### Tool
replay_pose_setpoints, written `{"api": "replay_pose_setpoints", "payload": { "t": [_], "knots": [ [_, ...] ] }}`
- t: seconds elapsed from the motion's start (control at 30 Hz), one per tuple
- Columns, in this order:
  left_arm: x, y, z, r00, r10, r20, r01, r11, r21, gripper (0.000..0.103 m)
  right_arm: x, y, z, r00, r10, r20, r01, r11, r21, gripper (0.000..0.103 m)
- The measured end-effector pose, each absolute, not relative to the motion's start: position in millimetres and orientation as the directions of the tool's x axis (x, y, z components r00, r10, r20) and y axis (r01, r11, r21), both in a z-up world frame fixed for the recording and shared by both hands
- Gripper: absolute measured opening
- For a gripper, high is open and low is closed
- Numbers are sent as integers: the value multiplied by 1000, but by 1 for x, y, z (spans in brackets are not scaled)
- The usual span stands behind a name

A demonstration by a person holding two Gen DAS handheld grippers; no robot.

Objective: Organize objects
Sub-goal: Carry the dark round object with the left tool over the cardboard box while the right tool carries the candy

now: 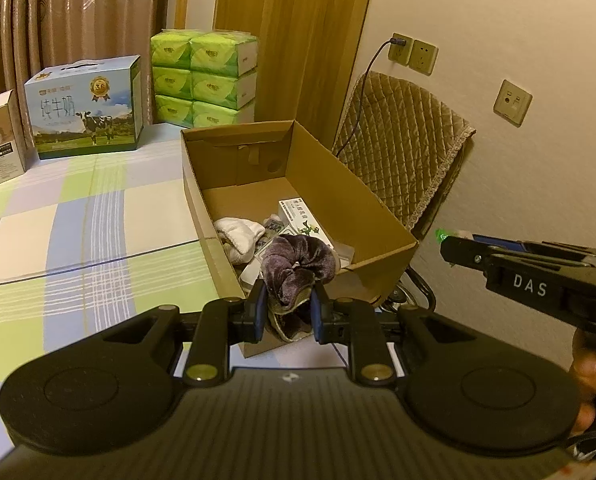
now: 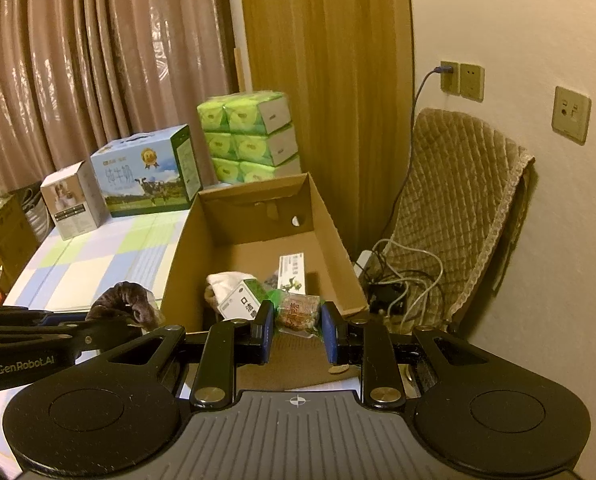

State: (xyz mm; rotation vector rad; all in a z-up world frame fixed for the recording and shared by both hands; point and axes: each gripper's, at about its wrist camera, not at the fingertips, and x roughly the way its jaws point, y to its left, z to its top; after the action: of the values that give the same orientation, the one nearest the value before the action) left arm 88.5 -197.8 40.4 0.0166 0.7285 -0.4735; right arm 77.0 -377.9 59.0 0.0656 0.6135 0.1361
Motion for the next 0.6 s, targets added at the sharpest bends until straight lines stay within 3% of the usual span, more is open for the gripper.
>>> {"api": "replay_pose_setpoints", "payload": {
  "t": [0.6],
  "knots": [
    [140,-203,40,653,-396,-645,388,907,-164,18,118,-374,54,794,169,-585,-150,985,81,22]
  ]
}}
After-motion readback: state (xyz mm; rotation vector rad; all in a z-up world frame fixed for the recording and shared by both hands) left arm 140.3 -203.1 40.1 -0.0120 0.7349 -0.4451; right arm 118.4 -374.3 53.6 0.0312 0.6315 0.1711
